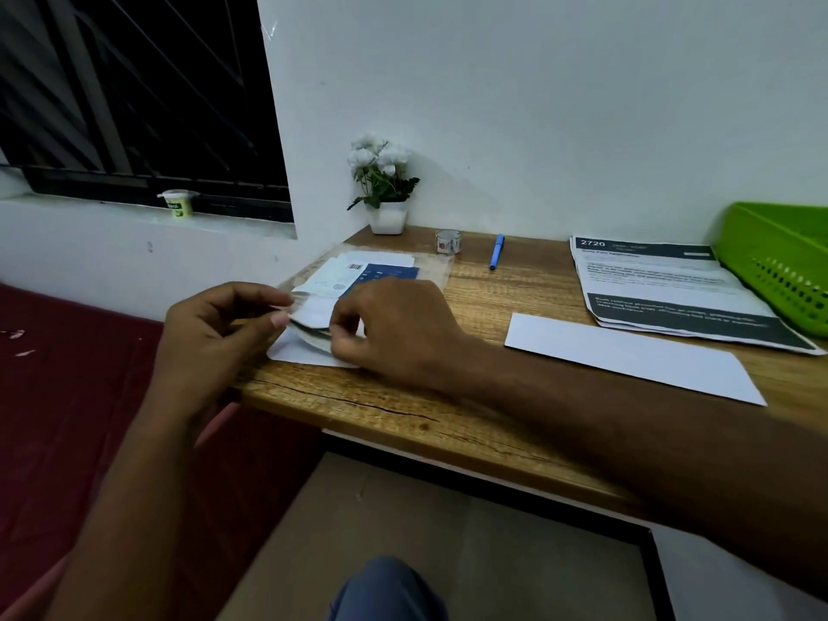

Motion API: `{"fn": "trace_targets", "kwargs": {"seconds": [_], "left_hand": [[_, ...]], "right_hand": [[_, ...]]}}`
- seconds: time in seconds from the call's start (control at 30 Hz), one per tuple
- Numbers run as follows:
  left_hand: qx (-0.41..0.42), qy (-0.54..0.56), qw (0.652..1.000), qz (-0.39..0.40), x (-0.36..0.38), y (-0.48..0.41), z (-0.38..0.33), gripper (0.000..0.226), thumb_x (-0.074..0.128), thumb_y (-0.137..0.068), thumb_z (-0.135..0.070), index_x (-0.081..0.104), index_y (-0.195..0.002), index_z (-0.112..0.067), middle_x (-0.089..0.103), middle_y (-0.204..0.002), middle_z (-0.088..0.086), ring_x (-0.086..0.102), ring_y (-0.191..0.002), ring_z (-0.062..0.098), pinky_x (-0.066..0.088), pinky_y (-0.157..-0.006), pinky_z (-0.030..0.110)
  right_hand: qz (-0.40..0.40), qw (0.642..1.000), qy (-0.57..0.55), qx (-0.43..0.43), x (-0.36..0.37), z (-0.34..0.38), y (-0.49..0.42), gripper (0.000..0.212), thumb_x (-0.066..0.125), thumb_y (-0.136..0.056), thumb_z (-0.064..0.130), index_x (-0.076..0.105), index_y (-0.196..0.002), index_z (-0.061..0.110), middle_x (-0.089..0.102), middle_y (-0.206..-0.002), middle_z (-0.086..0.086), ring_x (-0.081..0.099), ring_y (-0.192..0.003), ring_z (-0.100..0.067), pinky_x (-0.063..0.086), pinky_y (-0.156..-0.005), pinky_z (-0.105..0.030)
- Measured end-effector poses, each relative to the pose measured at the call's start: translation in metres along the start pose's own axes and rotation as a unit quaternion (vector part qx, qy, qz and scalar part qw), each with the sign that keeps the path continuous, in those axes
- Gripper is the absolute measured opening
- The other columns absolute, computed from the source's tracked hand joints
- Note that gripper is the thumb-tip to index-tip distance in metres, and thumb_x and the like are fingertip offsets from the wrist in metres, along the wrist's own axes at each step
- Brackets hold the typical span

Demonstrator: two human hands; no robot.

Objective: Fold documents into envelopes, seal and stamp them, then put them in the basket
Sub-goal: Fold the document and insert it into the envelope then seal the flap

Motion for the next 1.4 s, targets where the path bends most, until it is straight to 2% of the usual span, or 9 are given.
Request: {"fn": "trace_targets", "kwargs": {"seconds": [0.3, 0.47, 0.57, 0.73, 0.87, 0.97, 1.07, 1.23, 1.4], "left_hand": [[0.009, -0.022, 0.999, 0.047, 0.006, -0.001, -0.001, 0.029, 0.075, -0.068, -0.025, 0.071, -0.097, -0.026, 0.073, -0.096, -0.005, 0.068, -0.093, 0.010, 0.052, -0.081, 0.026], [0.074, -0.059, 0.993, 0.070, 0.025, -0.009, -0.024, 0.021, 0.071, -0.075, -0.027, 0.071, -0.096, -0.022, 0.073, -0.094, -0.008, 0.068, -0.091, 0.010, 0.056, -0.082, 0.027], [0.125, -0.053, 0.988, 0.072, 0.036, -0.019, -0.045, 0.013, 0.069, -0.078, -0.027, 0.070, -0.087, -0.018, 0.072, -0.083, -0.010, 0.067, -0.081, 0.012, 0.056, -0.079, 0.035], [0.221, -0.017, 0.970, 0.100, 0.062, -0.040, -0.103, 0.007, 0.065, -0.087, -0.014, 0.067, -0.092, -0.018, 0.070, -0.082, -0.021, 0.063, -0.079, 0.000, 0.051, -0.072, 0.018], [0.311, -0.095, 0.936, 0.133, 0.099, -0.053, -0.149, 0.011, 0.063, -0.090, -0.021, 0.067, -0.100, -0.017, 0.066, -0.085, -0.033, 0.062, -0.081, -0.006, 0.047, -0.070, 0.012], [0.348, -0.126, 0.916, 0.156, 0.127, -0.061, -0.166, 0.018, 0.061, -0.091, -0.023, 0.069, -0.103, -0.012, 0.064, -0.087, -0.026, 0.059, -0.082, -0.010, 0.043, -0.072, 0.009], [0.365, -0.142, 0.898, 0.198, 0.159, -0.069, -0.175, 0.024, 0.059, -0.090, -0.025, 0.070, -0.106, -0.011, 0.063, -0.089, -0.011, 0.057, -0.082, -0.007, 0.040, -0.073, 0.010], [0.361, -0.141, 0.885, 0.259, 0.215, -0.078, -0.171, 0.031, 0.055, -0.088, -0.034, 0.072, -0.104, -0.013, 0.062, -0.084, -0.015, 0.059, -0.078, 0.006, 0.042, -0.069, 0.016], [0.338, -0.135, 0.887, 0.282, 0.266, -0.092, -0.149, 0.031, 0.051, -0.089, -0.033, 0.073, -0.100, -0.012, 0.058, -0.077, -0.019, 0.056, -0.073, -0.004, 0.036, -0.065, 0.008]], "right_hand": [[-0.084, 0.948, -0.302, 0.056, -0.024, -0.028, 0.009, 0.013, 0.060, -0.090, 0.026, 0.068, -0.080, 0.023, 0.065, -0.069, 0.012, 0.058, -0.063, -0.005, 0.050, -0.061, -0.035], [-0.111, 0.897, -0.425, 0.055, -0.053, -0.036, 0.016, 0.015, 0.053, -0.099, 0.010, 0.065, -0.094, 0.001, 0.062, -0.076, -0.025, 0.055, -0.064, -0.022, 0.048, -0.051, -0.026], [-0.145, 0.878, -0.454, 0.052, -0.080, -0.047, 0.023, 0.013, 0.054, -0.098, 0.009, 0.066, -0.094, 0.008, 0.061, -0.071, -0.012, 0.057, -0.061, -0.018, 0.052, -0.049, -0.029], [-0.177, 0.878, -0.440, 0.065, -0.123, -0.076, 0.041, 0.009, 0.063, -0.092, 0.007, 0.069, -0.092, 0.014, 0.067, -0.063, 0.008, 0.058, -0.055, -0.010, 0.053, -0.051, -0.032], [-0.184, 0.870, -0.447, 0.092, -0.143, -0.103, 0.059, 0.012, 0.068, -0.089, 0.009, 0.072, -0.099, 0.014, 0.071, -0.076, -0.005, 0.059, -0.065, -0.022, 0.051, -0.052, -0.029], [-0.194, 0.859, -0.457, 0.123, -0.150, -0.124, 0.074, 0.019, 0.067, -0.088, 0.011, 0.070, -0.107, 0.012, 0.069, -0.080, -0.007, 0.061, -0.062, -0.015, 0.051, -0.053, -0.025], [-0.190, 0.836, -0.492, 0.151, -0.149, -0.146, 0.088, 0.024, 0.069, -0.087, 0.016, 0.069, -0.111, 0.012, 0.065, -0.079, -0.002, 0.056, -0.061, -0.010, 0.050, -0.054, -0.024], [-0.181, 0.825, -0.494, 0.207, -0.146, -0.180, 0.111, 0.029, 0.076, -0.076, 0.020, 0.071, -0.104, 0.014, 0.065, -0.082, -0.002, 0.058, -0.065, -0.011, 0.048, -0.052, -0.022], [-0.160, 0.788, -0.523, 0.284, -0.135, -0.226, 0.132, 0.016, 0.062, -0.089, 0.015, 0.071, -0.102, 0.012, 0.068, -0.080, -0.002, 0.061, -0.061, -0.013, 0.049, -0.052, -0.024]]}}
Point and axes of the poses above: each hand's wrist, its own y-axis away from the middle knuckle, its own x-axis out of the palm, z = x × y, the point moved 10 cm from there along -y, towards the middle knuckle
